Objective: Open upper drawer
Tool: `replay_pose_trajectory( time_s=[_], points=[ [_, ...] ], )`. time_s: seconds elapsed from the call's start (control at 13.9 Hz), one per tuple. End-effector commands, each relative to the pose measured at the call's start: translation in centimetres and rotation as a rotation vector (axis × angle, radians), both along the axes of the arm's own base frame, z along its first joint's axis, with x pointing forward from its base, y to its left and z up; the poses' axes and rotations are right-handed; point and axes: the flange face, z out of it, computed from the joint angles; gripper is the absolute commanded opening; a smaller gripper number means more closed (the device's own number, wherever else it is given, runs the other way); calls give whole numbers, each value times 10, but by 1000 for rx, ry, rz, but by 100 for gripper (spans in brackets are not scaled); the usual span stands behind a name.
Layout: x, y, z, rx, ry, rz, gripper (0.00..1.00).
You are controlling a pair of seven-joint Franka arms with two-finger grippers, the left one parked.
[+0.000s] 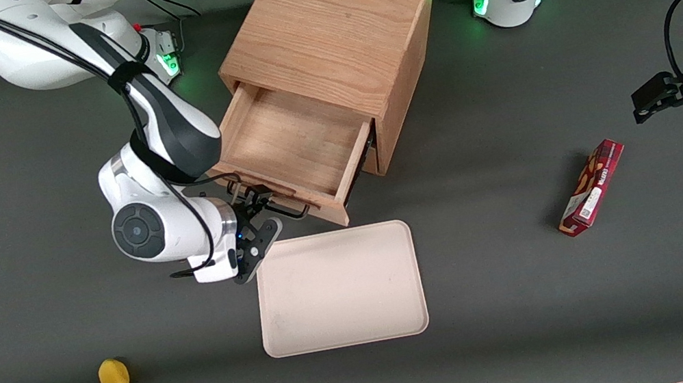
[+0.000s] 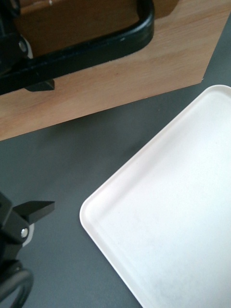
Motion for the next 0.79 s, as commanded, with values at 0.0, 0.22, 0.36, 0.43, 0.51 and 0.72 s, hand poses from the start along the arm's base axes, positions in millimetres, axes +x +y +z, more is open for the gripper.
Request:
replay_pose_trajectory(
  time_s=[0.0,0.22,0.36,0.43,0.51,0.72],
  points=[
    [16,-11,-8,-10,-2,36,100],
    [21,-14,-11,-28,3,39,100],
    [26,-14,-11,-23,6,38,100],
    [27,-13,-11,-29,8,44,100],
    [29,-13,-11,-30,6,44,100],
    [34,-16,-9,-27,-3,37,100]
  ],
)
